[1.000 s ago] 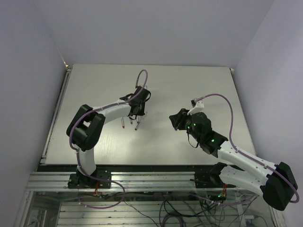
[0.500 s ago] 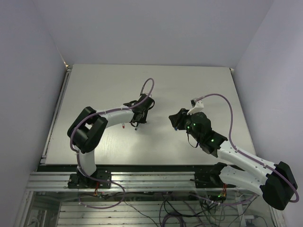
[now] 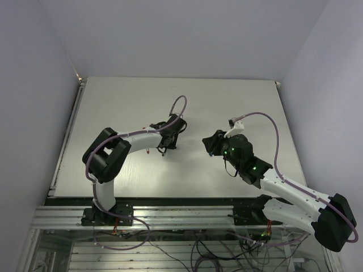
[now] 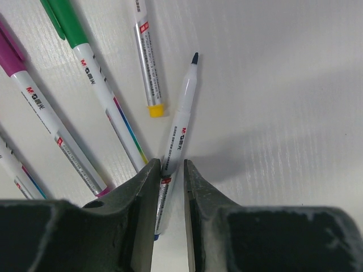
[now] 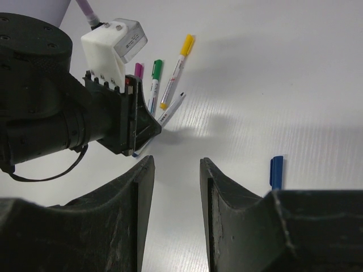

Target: Insert the pens into the pen caps

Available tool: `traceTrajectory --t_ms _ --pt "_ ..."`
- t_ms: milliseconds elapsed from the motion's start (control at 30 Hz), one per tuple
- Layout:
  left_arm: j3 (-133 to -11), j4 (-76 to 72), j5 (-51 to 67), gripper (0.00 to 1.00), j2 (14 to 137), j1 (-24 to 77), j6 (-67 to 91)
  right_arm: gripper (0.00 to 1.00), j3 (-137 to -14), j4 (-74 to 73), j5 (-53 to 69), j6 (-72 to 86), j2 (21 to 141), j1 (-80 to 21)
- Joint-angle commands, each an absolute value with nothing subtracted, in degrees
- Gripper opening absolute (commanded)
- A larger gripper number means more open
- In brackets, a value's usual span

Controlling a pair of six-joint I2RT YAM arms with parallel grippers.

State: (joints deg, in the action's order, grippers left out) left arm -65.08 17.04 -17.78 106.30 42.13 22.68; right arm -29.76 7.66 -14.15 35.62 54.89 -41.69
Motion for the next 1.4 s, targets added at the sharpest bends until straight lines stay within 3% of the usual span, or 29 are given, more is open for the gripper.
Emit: traceTrajectory --t_ms 0,533,1367 --pt "-65.6 17.2 -18.6 0.33 107.5 42.6 22.1 0.37 -29.1 9.1 -14.5 35.9 54.5 -41.8" --pt "-64.3 18.8 -12.7 0.16 111.7 42.8 24.8 0.37 -29.8 7.1 -15.1 35.6 53.3 -41.7" --pt "-66.4 21.4 -11.5 0.32 118.2 44.1 25.4 0.37 -29.6 7.3 -15.6 35.3 53.5 -41.7"
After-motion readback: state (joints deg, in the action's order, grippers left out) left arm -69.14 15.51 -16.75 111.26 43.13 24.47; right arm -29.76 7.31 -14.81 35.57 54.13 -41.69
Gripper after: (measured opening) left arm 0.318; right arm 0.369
